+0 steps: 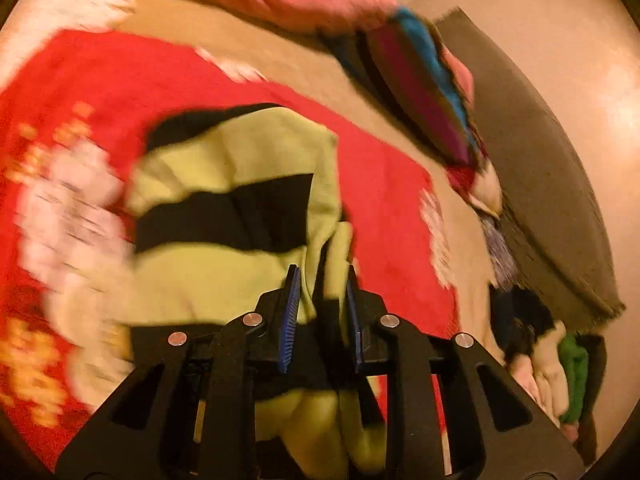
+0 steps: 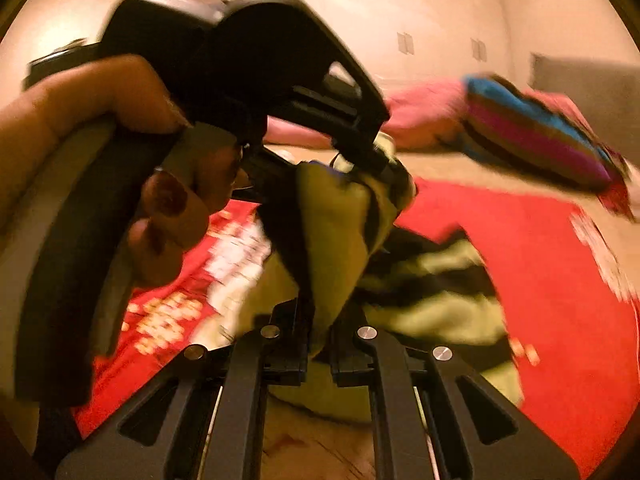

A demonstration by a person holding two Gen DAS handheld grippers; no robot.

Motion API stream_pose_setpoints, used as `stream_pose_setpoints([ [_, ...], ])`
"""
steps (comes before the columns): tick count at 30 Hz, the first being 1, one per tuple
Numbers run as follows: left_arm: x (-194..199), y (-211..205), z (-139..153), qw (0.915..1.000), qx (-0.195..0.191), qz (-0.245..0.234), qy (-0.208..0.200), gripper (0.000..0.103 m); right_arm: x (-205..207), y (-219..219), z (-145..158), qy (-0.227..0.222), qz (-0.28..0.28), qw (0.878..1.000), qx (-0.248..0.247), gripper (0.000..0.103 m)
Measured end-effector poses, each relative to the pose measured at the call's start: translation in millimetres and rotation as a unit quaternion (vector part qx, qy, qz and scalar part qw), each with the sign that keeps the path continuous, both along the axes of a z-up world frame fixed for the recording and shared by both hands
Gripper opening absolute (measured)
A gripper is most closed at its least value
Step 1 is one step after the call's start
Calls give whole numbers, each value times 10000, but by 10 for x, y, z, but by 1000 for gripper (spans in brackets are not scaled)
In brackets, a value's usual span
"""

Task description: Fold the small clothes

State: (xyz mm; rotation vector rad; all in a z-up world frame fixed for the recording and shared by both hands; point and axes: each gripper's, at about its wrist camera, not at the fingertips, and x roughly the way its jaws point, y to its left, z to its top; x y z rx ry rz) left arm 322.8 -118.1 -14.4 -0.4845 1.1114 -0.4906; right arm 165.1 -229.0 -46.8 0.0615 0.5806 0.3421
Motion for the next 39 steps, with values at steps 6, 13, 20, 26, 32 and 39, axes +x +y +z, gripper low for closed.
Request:
stream_pose_setpoints([
  [6, -323, -136, -177, 9993, -268, -244, -82, 53, -23, -696, -522, 1153, -886, 9811, 1280, 8],
  [13, -564, 483, -185, 9919, 985, 596, -542, 59, -101, -843, -569, 1352, -802, 9716, 1769, 19],
  [20, -849, 685, -474, 9773, 1845, 694, -779, 65, -204, -1228, -278, 1261, -1038, 9637, 2110, 50],
  [26, -980, 687, -567, 9775, 1774, 437, -1051, 71, 353, -1380, -39, 1615, -720, 9597, 2187, 67],
  [32, -1004, 695, -594, 9786, 1727, 456, -1021, 72, 1079, -1208, -129, 2367, -528, 9533, 1799, 67],
  [39, -994, 693, -583, 9772, 1781, 468, -1054, 74, 1326, -943, -357, 2812, -327, 9499, 1326, 38],
])
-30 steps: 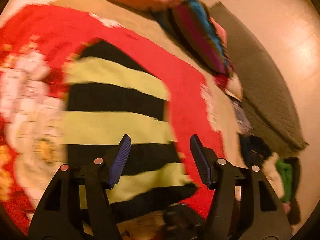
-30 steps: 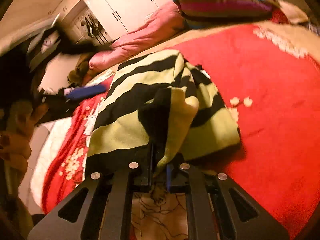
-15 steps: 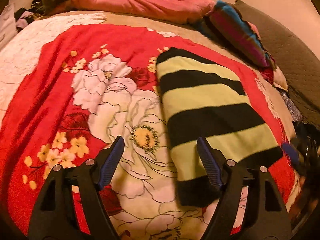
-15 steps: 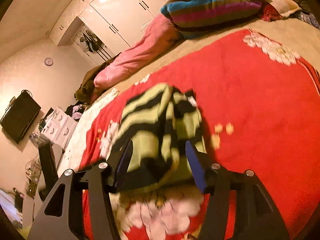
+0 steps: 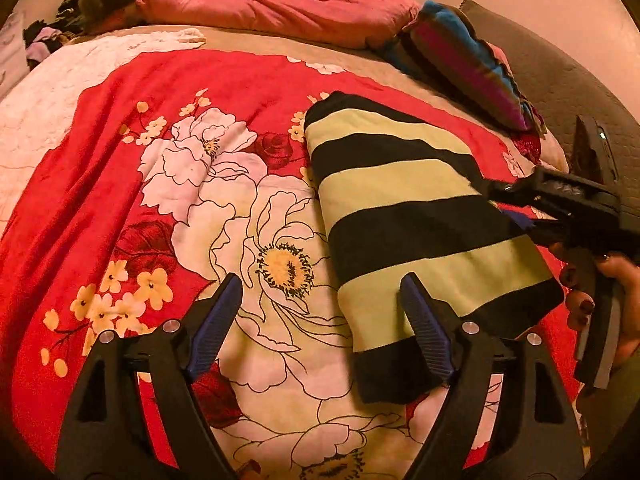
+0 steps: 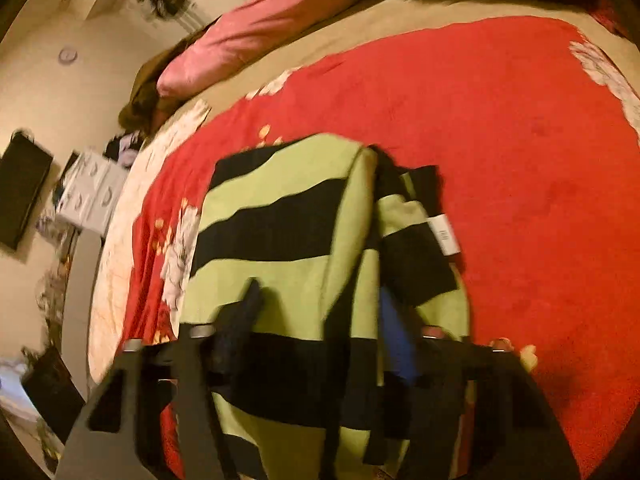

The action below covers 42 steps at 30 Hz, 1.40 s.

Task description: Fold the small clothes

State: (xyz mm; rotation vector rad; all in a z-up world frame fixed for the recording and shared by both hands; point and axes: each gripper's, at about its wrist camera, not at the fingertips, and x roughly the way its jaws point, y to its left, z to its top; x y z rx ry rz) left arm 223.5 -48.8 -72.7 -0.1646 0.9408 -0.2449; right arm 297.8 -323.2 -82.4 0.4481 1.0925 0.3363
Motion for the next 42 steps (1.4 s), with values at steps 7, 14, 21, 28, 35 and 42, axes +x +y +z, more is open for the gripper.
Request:
stream_pose_setpoints([
  [7, -10, -21, 41, 10000, 21, -16, -80, 74, -176, 59, 302, -787, 353, 9958, -310, 9],
  [14, -17, -83, 19, 9999, 97, -87, -57, 74, -190, -146, 323, -993, 111, 9886, -1130, 9],
  [21, -15, -130, -77, 9995, 270, -125, 76, 76, -149, -124, -171, -659, 17, 9855, -1563, 14],
  [28, -40, -127, -29, 9998, 197, -81, 15, 77, -232, -192, -45, -819, -113, 9811, -1749, 47],
  [35, -49, -208, -53, 9996, 204, -183, 47, 78, -633, -499, 104, -1100, -182, 9895, -920, 52],
  [42, -42, -305, -168, 9983, 483, -274, 174, 85, -781, -288, -148, -768, 241, 9869, -1400, 60],
])
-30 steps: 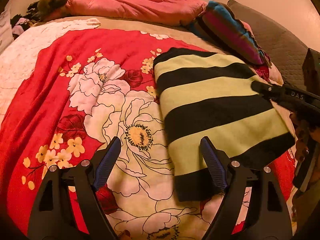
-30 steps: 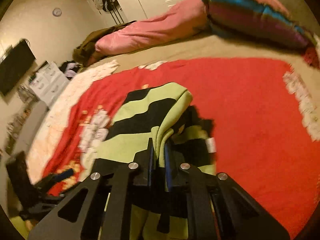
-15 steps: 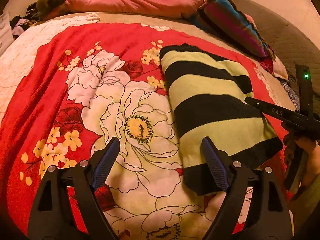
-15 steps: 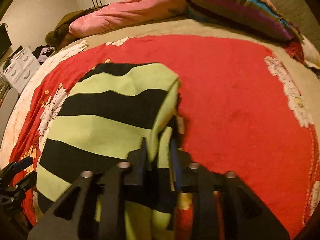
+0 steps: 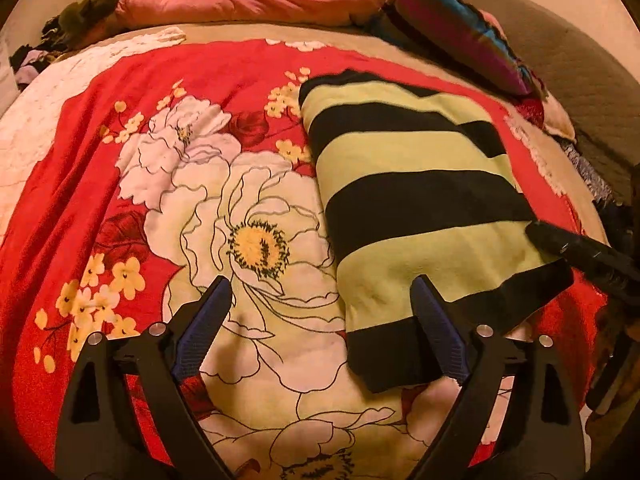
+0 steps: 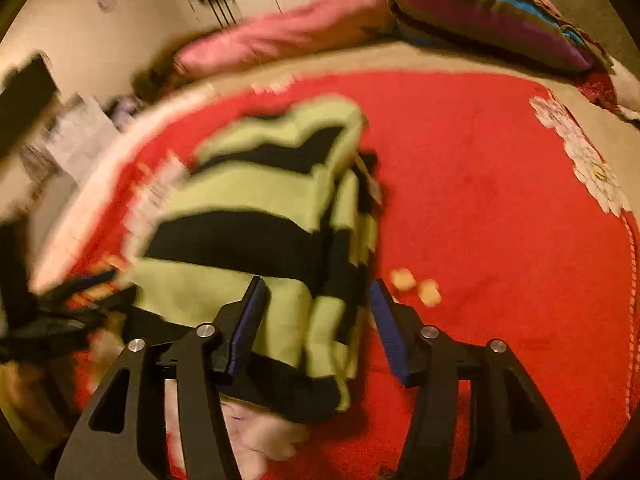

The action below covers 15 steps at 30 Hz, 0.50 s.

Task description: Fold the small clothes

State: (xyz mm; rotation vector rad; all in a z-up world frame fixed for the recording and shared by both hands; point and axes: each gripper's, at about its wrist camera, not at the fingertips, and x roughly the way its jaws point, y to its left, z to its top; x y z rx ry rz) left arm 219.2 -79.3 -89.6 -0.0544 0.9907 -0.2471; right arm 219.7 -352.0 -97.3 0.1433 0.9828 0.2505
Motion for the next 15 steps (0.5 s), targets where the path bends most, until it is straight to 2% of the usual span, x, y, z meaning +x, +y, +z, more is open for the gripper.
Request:
stream_pose_setpoints([
  [1, -7, -7, -24, 10000, 14, -17, 24, 86, 28, -28, -67, 124, -132, 9998, -2, 64],
  [4, -24, -14, -44, 9999, 99, -42, -7, 86, 81, -41, -171, 310, -396, 9986, 144, 69],
  [7, -27, -6, -43, 9999, 99, -25, 5, 86, 85, 23, -184, 261, -386, 9989, -29, 69],
  [9, -46, -8, -27, 9999, 124, -34, -14, 86, 82, 9, -181, 299, -445, 9985, 58, 69],
  [15, -99, -12, 78, 9997, 204, -57, -141, 86, -45, -5, -43, 62, -547, 9985, -70, 78],
])
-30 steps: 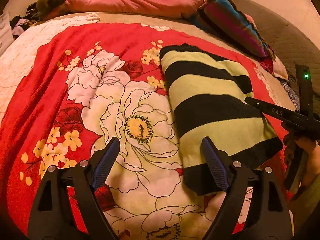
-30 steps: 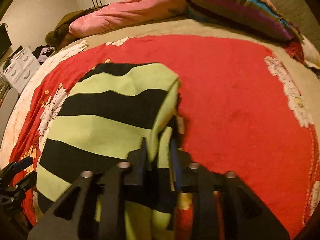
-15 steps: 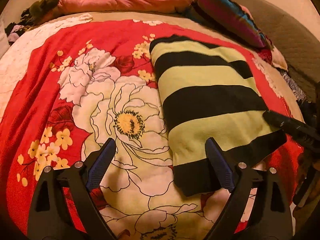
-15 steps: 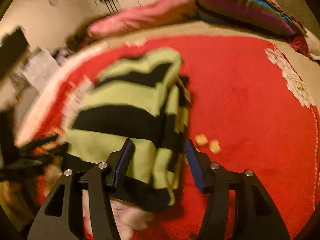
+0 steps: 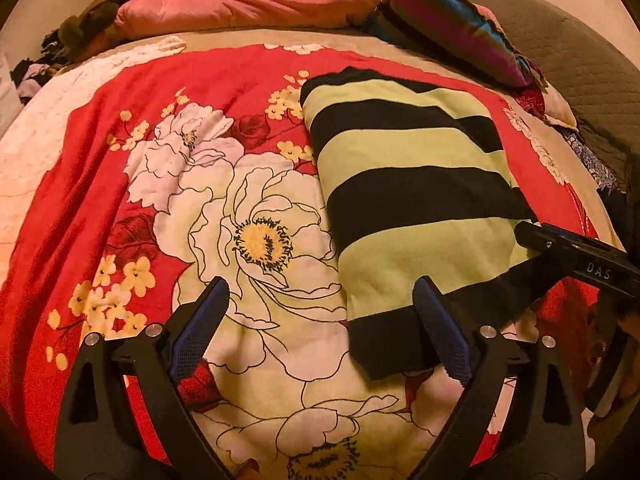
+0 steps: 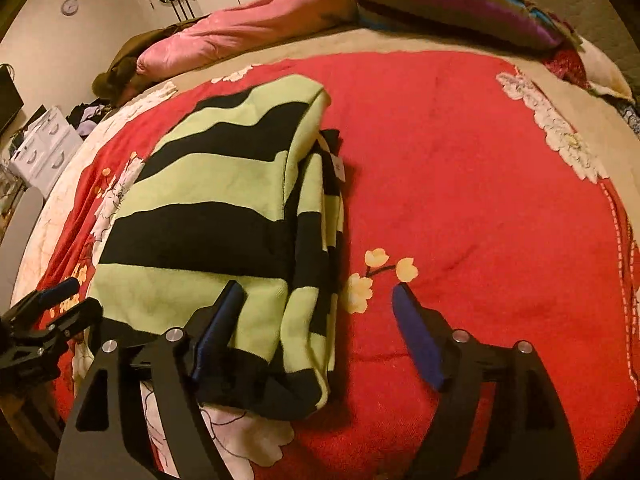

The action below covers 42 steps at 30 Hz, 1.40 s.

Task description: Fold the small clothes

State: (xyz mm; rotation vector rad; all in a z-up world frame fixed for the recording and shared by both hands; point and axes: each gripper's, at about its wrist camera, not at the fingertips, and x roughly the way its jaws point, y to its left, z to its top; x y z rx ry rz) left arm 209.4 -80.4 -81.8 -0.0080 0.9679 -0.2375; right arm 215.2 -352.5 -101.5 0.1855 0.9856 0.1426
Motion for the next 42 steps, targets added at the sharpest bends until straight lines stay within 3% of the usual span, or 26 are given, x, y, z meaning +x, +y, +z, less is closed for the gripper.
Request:
stream_pose_setpoints([
  [15, -76, 47, 160, 9999, 65, 98, -119, 93, -155, -17, 348, -335, -165, 9992, 108, 98],
  [24, -140, 100, 337, 9994, 5, 163, -294, 94, -285, 27, 671, -799, -189, 9966, 4, 98],
  [42, -285, 245, 627, 9983, -197, 276, -476, 94, -513, 113, 1030, -1115, -210, 9932, -275, 98],
])
